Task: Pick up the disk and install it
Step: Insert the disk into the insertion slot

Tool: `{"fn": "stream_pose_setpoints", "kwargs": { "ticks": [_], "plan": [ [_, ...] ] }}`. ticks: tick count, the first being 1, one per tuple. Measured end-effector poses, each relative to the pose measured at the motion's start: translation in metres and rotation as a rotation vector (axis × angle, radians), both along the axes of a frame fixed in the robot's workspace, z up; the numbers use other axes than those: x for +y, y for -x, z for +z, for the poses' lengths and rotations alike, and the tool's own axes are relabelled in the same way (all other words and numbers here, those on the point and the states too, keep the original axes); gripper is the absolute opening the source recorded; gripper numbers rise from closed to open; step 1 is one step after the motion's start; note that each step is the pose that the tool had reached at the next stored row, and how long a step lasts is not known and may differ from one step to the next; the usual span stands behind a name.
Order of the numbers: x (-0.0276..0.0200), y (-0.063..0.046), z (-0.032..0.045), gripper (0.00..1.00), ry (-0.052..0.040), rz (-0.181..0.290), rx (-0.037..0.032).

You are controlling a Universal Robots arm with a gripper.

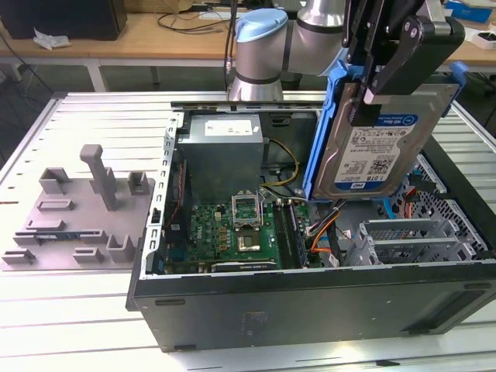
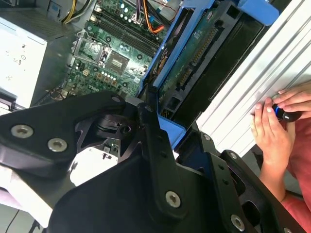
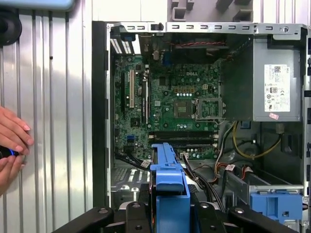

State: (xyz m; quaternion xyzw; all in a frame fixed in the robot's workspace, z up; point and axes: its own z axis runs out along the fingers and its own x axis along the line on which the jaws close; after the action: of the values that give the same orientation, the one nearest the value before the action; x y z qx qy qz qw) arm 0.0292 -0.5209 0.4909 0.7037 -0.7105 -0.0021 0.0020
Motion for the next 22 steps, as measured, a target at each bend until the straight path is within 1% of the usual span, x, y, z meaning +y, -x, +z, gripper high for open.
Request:
{"fn": "stream_pose_setpoints", "kwargs": {
  "ticks": [8,14,22],
  "plan": [
    [-0.0028,-0.006,-0.0006,0.37,-0.0041,-0.010,0.0000],
    [-0.0050,-0.015,-0.0011,0.37,-0.0068,-0.022,0.0000],
    [-0.0083,-0.029,-0.0012,0.37,-0.0072,-0.028,0.0000]
  ]
}}
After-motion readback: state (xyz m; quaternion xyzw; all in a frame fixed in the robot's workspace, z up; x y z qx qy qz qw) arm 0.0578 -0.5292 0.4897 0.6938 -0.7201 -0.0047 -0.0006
